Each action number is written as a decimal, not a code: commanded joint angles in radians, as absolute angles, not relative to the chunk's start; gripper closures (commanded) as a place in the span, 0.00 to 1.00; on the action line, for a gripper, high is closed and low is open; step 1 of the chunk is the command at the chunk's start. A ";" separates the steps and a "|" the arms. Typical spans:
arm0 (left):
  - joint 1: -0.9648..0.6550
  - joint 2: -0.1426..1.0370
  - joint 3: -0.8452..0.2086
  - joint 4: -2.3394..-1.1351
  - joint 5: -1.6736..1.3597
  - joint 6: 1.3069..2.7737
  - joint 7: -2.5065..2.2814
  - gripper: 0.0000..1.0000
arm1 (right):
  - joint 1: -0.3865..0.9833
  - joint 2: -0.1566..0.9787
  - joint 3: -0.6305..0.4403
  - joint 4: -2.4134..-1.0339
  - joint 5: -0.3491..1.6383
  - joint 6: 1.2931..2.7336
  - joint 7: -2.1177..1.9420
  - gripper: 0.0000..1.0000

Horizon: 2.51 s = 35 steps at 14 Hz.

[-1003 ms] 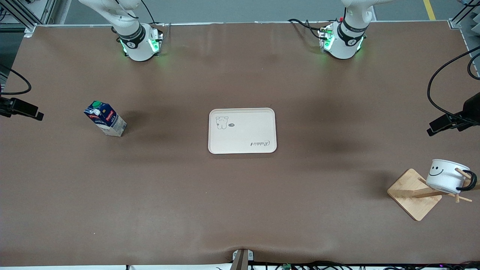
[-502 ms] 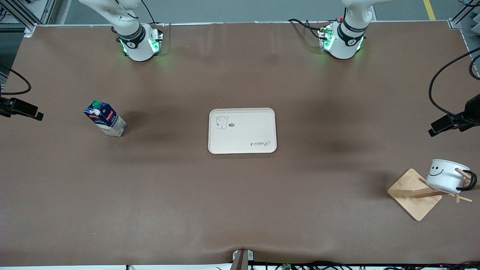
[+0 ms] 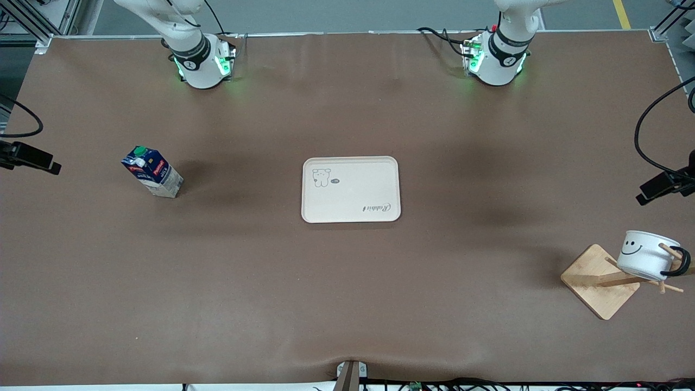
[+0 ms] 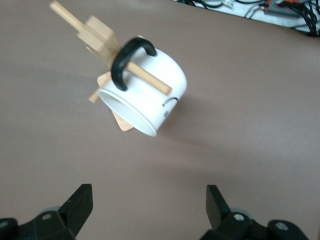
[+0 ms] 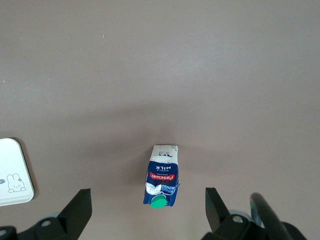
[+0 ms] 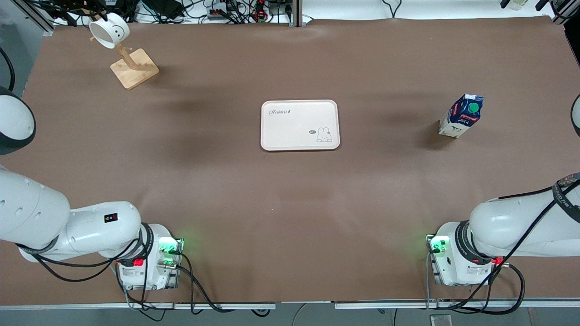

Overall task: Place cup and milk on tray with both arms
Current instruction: 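Lower the open left gripper over the white mug's rim, then close the left gripper on the mug rim and lift it off the stand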

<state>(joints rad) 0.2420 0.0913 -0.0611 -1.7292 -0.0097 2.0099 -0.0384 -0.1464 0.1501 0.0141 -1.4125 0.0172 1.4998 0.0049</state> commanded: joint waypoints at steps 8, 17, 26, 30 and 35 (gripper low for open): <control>0.268 0.146 -0.072 -1.899 -0.107 2.341 -0.049 0.00 | -0.146 0.140 0.021 -1.425 0.015 1.502 0.006 0.00; 0.270 0.225 -0.078 -1.875 -0.135 2.410 -0.026 0.26 | -0.143 0.149 0.023 -1.434 0.017 1.491 0.006 0.00; 0.265 0.241 -0.080 -1.858 -0.135 2.410 -0.012 0.44 | -0.137 0.155 0.023 -1.445 0.017 1.489 0.006 0.00; 0.264 0.250 -0.081 -1.845 -0.135 2.410 -0.011 0.55 | -0.135 0.155 0.023 -1.445 0.017 1.488 0.005 0.00; 0.265 0.252 -0.097 -1.841 -0.135 2.410 -0.011 0.57 | -0.138 0.155 0.023 -1.447 0.017 1.488 0.005 0.00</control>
